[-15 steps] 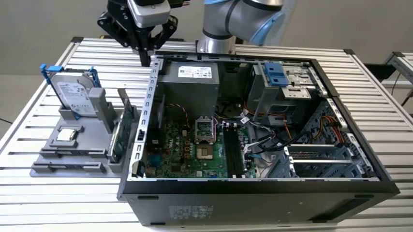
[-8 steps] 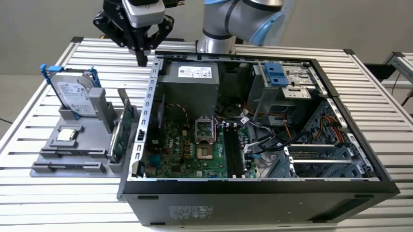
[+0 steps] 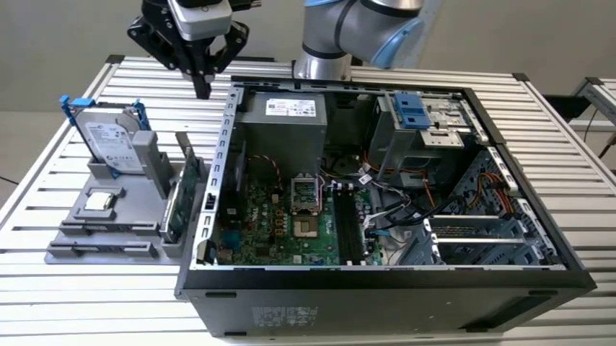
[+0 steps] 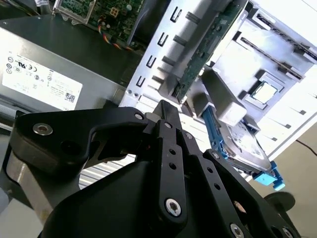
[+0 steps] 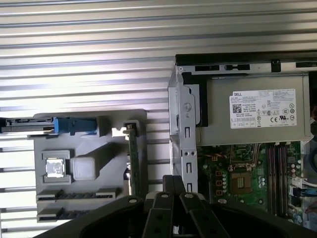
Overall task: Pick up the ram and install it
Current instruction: 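Reach for the ram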
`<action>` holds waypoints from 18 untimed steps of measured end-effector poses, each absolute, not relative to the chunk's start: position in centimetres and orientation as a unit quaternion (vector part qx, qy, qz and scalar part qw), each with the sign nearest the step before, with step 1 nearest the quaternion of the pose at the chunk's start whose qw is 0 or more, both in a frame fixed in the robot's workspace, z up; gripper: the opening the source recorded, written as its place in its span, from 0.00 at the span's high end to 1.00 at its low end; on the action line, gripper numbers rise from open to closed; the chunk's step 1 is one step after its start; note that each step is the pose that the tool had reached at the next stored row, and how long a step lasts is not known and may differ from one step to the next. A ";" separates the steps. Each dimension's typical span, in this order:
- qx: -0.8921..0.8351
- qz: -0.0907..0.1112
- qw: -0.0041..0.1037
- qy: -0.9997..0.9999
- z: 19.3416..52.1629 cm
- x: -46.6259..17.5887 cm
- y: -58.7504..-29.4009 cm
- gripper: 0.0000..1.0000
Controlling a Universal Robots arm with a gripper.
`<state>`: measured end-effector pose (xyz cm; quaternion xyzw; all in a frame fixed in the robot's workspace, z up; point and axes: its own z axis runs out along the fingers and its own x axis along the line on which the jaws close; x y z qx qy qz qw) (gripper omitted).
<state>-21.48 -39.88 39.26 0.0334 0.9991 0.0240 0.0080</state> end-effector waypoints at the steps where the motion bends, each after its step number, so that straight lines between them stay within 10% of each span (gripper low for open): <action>1: 0.033 0.024 0.008 0.999 39.3 -21.6 -39.9 1.00; 18: 0.007 0.024 0.004 1.000 39.3 -24.2 -39.9 1.00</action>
